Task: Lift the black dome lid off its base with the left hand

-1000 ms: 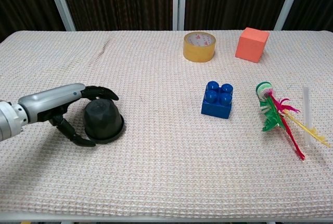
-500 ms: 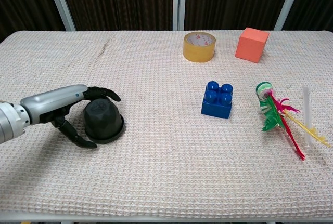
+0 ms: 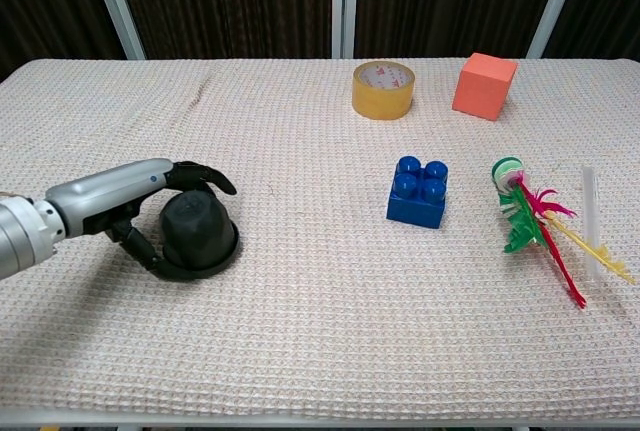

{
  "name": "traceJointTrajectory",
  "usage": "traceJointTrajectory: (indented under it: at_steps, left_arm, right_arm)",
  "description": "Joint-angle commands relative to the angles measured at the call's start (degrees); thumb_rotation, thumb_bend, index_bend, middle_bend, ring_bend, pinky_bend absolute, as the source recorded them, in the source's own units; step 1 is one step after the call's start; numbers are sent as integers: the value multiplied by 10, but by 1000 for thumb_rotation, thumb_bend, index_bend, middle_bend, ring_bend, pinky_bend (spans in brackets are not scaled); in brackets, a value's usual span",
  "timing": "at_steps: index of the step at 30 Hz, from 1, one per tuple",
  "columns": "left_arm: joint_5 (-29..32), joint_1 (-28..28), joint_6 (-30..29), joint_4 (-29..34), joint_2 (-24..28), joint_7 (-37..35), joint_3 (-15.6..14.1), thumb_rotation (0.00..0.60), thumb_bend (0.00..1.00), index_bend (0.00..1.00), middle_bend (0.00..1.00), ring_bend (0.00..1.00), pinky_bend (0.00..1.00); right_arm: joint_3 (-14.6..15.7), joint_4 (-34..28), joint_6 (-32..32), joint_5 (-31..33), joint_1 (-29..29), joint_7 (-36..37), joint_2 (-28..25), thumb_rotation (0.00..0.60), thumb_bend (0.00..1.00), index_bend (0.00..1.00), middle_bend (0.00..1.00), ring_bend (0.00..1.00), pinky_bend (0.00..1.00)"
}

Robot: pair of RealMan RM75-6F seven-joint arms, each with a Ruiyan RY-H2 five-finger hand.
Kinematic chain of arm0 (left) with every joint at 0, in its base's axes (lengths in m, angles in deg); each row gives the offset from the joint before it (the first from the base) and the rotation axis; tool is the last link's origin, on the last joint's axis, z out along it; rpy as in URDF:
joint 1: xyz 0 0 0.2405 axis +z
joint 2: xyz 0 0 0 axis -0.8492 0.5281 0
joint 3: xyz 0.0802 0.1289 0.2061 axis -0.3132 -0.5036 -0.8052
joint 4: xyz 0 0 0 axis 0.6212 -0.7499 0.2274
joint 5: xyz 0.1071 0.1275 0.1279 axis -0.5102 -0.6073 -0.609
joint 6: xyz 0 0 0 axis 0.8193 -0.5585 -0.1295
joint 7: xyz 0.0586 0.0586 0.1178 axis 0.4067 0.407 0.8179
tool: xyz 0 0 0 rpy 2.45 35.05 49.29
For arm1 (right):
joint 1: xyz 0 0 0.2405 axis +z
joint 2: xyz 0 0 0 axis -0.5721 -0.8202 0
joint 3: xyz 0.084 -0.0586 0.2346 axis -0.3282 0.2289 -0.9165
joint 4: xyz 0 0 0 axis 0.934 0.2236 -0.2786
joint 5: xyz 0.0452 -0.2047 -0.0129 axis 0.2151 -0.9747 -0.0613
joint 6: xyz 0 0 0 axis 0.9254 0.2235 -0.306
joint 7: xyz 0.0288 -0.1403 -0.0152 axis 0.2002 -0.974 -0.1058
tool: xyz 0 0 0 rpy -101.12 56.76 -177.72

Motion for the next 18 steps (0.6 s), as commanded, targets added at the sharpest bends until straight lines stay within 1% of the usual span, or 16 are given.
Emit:
traceJointTrajectory:
  at_steps: [1,7,13,18]
  left_arm:
    - [1,1,-1,-6,-5,6,-1,600,29,223,351,60,164]
    - [1,2,-7,-16,-12,5,0,600,38,237,354,69,164]
    - [-5,6,-26,-18,-14,-6,4,600,104,274,390,103,184]
    - [-9,3,-35,-4,-2,-8,10,600,150,298,411,131,206]
  right_arm:
    - [0,0,1,0,-1,0,0,600,189,0,8,0,0]
    - [0,0,-1,2,0,0,0,600,188,0,8,0,0]
    - [0,1,0,1,-1,-1,0,600,188,0,8,0,0]
    - [-1,-1,3,1,-2,0,-2,600,189,0,9,0,0]
